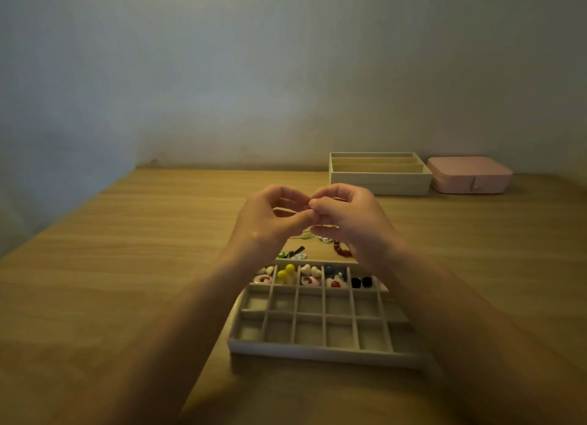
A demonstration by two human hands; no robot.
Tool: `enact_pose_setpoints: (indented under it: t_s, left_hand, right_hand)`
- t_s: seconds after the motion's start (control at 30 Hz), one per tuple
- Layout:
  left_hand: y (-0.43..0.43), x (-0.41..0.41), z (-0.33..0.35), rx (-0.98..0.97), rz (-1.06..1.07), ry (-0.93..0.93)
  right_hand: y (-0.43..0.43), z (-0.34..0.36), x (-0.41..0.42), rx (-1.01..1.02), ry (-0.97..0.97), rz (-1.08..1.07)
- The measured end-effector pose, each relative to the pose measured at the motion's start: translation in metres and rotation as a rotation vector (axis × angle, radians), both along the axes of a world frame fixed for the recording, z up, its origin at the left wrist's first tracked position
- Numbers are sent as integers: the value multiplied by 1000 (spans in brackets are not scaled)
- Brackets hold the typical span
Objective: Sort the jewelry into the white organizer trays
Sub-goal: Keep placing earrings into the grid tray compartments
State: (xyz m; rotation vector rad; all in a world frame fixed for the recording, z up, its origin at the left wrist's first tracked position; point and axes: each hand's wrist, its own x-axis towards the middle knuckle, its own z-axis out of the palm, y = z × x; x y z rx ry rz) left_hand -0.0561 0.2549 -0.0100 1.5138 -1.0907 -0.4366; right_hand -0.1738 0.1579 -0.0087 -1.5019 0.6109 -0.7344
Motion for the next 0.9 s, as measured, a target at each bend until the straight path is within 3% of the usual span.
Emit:
enact_pose_setpoints:
  t_s: [0.33, 0.5, 0.67, 0.77, 0.9]
  left_hand:
    - [-21, -64, -14, 1, 57, 25]
    - [-28, -84, -14, 28, 14, 178]
    - [-27, -92, -18, 80, -29, 280]
    - [-28, -91, -20, 135, -19, 256]
    - [-28, -89, -18, 211, -5, 82]
  right_hand:
    - [-8, -2, -67, -7, 57, -89]
    - [-13, -6, -85, 91, 1, -122]
    - [-13, -12, -95, 30, 43, -163]
    - [-12, -17, -97, -27, 78, -165]
    - [-18, -18, -103, -226, 234, -127]
